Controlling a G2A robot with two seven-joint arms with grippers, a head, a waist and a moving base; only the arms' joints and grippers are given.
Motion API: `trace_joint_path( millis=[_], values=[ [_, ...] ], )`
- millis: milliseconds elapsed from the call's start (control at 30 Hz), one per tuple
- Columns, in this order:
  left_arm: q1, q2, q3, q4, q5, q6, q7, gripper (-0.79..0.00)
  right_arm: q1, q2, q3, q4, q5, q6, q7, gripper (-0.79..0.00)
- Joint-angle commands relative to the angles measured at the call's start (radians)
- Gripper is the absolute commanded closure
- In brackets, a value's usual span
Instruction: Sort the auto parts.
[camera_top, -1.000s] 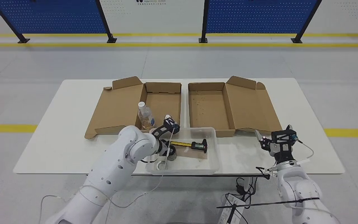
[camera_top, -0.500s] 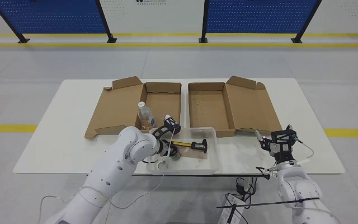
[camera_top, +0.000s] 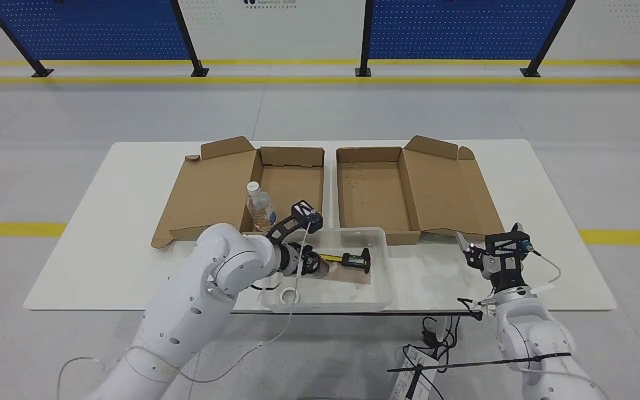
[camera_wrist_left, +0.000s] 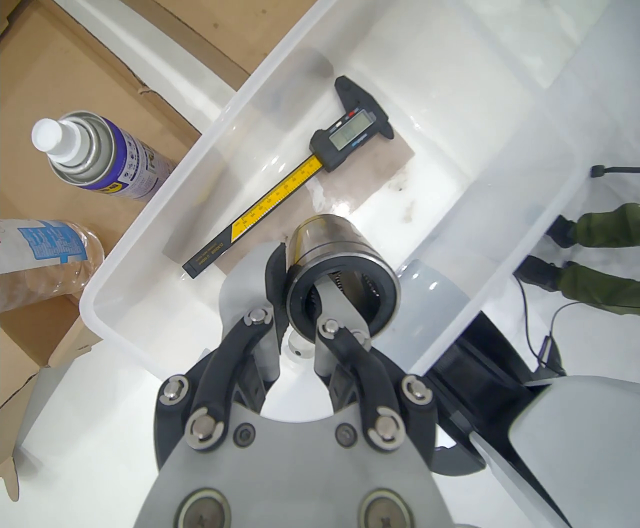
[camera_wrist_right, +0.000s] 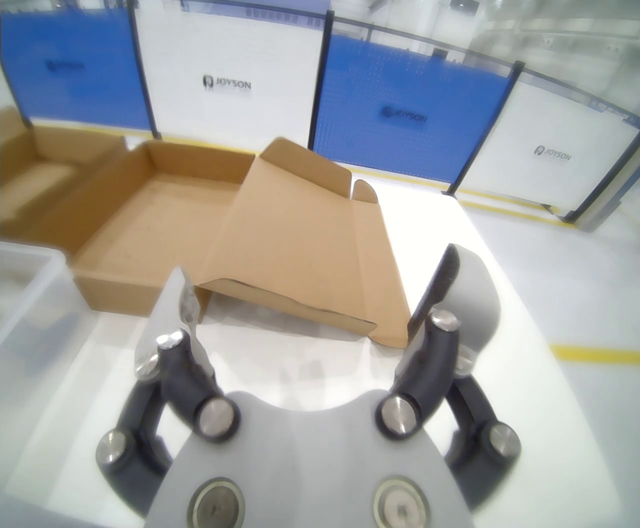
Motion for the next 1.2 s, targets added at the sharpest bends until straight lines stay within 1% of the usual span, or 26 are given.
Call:
trace_joint_path(
  millis=[0, 67, 300, 500, 733, 900, 1033, 1167],
  values=[
    [0.008, 0.004, -0.013, -0.026, -0.008, -0.001, -0.018, 0.000, 0.000, 0.000, 0.000, 0.000, 0.000, 0.000, 0.000, -0.785],
    [0.015, 0.009, -0.020, -0.051, -0.013, -0.008, -0.056, 0.000, 0.000, 0.000, 0.000, 0.000, 0.000, 0.000, 0.000, -0.785],
    [0.029, 0.019, -0.048, -0.128, -0.084, 0.004, -0.110, 0.000, 0.000, 0.000, 0.000, 0.000, 0.000, 0.000, 0.000, -0.785],
    [0.030, 0.026, -0.073, -0.179, -0.200, 0.006, -0.143, 0.000, 0.000, 0.000, 0.000, 0.000, 0.000, 0.000, 0.000, -0.785],
    [0.039, 0.035, -0.107, -0.221, -0.371, -0.008, -0.138, 0.000, 0.000, 0.000, 0.000, 0.000, 0.000, 0.000, 0.000, -0.785],
    [0.046, 0.043, -0.114, -0.253, -0.481, -0.032, -0.174, 0.000, 0.000, 0.000, 0.000, 0.000, 0.000, 0.000, 0.000, -0.785],
    [0.047, 0.048, -0.118, -0.269, -0.558, -0.050, -0.181, 0.000, 0.000, 0.000, 0.000, 0.000, 0.000, 0.000, 0.000, -0.785],
    [0.045, 0.054, -0.119, -0.275, -0.600, -0.063, -0.185, 0.000, 0.000, 0.000, 0.000, 0.000, 0.000, 0.000, 0.000, -0.785]
  ],
)
